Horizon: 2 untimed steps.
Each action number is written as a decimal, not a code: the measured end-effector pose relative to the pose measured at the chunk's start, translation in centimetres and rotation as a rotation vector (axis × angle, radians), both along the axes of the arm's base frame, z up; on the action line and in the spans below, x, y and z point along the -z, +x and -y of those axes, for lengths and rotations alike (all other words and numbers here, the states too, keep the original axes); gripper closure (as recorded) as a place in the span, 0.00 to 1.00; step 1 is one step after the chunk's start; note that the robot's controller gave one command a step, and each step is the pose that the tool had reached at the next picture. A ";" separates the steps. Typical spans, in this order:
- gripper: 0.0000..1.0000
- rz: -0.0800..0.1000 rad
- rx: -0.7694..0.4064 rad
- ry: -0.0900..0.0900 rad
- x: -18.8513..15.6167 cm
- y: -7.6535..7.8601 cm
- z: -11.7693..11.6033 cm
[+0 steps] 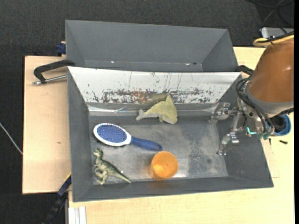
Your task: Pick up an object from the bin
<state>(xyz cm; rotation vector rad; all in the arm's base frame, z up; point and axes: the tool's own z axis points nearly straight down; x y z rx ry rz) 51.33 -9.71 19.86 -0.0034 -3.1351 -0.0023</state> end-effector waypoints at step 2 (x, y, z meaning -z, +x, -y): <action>0.00 0.018 -0.379 0.005 9.6 3.6 -20.1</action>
Offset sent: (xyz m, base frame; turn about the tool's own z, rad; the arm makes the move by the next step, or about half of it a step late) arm 0.0120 0.0794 -0.1286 -0.3444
